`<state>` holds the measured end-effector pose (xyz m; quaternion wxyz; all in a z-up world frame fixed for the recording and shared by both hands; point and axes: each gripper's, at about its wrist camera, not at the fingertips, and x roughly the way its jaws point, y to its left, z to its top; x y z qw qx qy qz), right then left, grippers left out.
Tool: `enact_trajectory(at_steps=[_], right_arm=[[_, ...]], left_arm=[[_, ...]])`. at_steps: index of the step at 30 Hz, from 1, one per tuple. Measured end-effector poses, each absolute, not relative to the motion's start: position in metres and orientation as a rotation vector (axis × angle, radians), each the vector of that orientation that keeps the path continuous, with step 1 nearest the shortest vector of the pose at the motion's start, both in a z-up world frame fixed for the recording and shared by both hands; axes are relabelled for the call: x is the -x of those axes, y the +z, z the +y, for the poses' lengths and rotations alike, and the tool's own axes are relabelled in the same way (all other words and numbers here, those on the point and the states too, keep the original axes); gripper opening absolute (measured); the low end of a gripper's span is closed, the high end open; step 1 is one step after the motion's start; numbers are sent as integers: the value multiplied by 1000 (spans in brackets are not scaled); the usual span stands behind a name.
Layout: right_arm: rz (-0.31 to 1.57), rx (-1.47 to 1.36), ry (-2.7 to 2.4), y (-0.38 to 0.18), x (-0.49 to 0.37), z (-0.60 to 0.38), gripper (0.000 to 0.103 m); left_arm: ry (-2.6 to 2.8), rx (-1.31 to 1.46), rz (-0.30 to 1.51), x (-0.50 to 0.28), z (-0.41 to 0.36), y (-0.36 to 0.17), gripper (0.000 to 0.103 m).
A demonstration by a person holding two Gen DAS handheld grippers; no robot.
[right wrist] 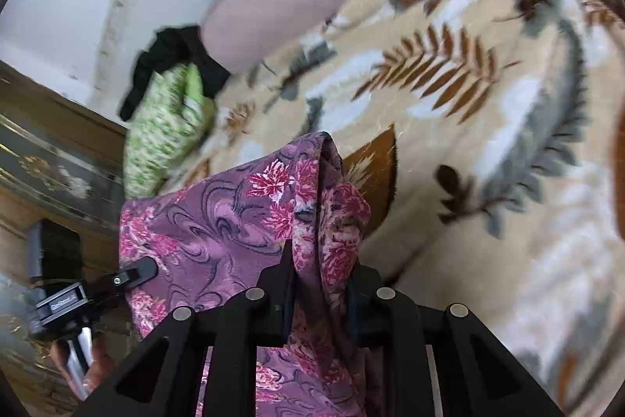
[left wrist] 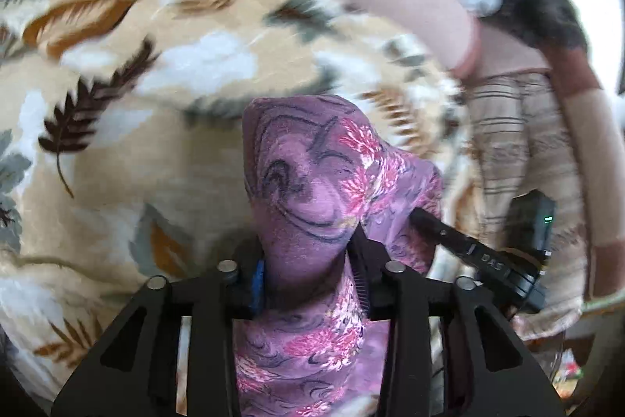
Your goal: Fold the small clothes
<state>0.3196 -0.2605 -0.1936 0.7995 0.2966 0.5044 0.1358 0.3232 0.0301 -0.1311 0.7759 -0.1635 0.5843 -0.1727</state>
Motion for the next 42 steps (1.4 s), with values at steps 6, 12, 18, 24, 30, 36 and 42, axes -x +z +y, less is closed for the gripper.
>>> enact_trajectory(at_steps=[6,12,18,24,30,36,42], right_arm=[[1136,-599,185,-202,-294,-262,28],[1045,-589,254,-193,-176,-250,73],[1076,-657,246,-240,-118,-236,60],[1081,-688,258,-246,-123,-236,36],[1097,-728,264,-250,-103,-238,36],[1048,-719,251,-236,-102,-245,12],[1074,-647,239,-234,-91,-234,12]], left_arm=[[-334,435,1256,-285,78,-167,53],[-395,475,1233,-178,92,-177,70],[-371,385,1223,-132,69,-206,69],[-343,374,1193,-129,66,-207,54],[-351,415,1206,-121,70,-212,46],[-376,427,1184,-113,76,-190,13],[-329,304,1186,-107,68,-192,13]])
